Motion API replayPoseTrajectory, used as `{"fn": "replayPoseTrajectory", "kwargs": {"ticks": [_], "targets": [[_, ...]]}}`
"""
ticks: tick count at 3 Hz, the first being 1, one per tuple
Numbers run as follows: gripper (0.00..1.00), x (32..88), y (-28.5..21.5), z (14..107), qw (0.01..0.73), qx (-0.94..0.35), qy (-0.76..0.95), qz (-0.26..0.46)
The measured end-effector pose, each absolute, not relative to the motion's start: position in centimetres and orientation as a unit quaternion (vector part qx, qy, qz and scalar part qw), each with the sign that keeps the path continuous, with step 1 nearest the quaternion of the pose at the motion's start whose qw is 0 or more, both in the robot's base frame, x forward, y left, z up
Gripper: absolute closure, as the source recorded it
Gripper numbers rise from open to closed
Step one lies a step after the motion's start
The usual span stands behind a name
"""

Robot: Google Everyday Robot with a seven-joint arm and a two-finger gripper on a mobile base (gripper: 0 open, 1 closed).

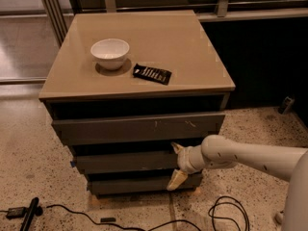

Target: Open middle drawer

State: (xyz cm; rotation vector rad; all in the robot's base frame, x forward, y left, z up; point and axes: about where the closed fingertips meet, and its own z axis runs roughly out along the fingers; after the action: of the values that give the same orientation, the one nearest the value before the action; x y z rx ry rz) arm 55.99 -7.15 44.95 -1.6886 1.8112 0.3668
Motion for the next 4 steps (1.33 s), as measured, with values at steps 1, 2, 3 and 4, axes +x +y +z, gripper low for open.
{"fn": "replayPoseTrajectory", "kwargs": {"ticks": [1,2,3,4], "targets": [[0.00,57.2,-7.4,42.9,0.315,-0.634,0.690,0.149],[0.03,58.2,-7.3,41.5,0.311,-0.633,0.692,0.156],[0.25,58.2,-7.3,41.5,0.311,-0.633,0.692,0.156],[0.50,58.2,-7.2,41.5,0.311,-0.633,0.692,0.156]]}}
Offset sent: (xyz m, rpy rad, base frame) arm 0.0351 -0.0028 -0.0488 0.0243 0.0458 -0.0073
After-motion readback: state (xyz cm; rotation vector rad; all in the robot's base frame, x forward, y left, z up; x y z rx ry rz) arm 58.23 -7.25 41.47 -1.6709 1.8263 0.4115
